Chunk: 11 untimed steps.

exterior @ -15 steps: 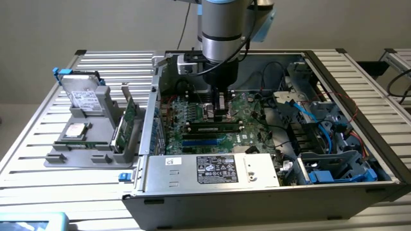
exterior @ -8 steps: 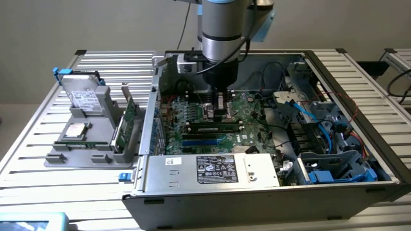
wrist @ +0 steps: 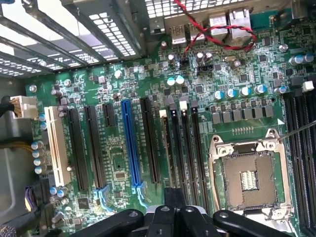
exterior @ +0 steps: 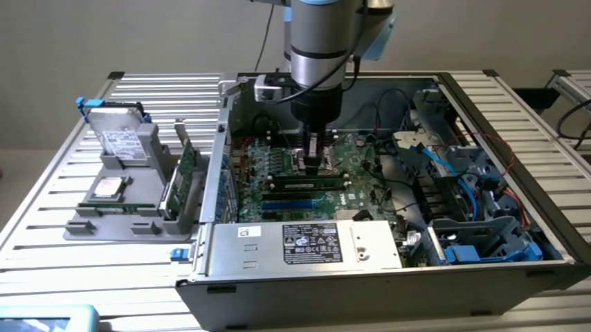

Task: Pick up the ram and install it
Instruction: 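Press down the ram until it locks into place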

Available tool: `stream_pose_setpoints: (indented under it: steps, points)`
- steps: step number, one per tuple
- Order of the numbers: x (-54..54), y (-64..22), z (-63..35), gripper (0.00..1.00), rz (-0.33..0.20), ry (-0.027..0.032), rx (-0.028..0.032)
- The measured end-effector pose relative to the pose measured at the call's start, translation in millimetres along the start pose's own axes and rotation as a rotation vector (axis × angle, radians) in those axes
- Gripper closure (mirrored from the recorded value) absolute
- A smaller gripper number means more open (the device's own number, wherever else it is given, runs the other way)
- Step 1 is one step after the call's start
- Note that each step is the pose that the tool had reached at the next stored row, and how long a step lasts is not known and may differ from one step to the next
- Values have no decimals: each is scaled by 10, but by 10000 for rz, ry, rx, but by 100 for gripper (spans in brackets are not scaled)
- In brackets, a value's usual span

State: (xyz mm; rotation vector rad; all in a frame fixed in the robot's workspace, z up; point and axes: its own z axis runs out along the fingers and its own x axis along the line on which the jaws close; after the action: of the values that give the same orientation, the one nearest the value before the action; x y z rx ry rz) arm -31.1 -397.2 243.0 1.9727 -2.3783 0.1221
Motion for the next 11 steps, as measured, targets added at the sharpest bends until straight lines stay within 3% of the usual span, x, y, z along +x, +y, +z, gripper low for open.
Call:
stream_pose_setpoints:
  steps: [11]
  points:
    - [0, 0, 0, 89, 1561, 44, -132]
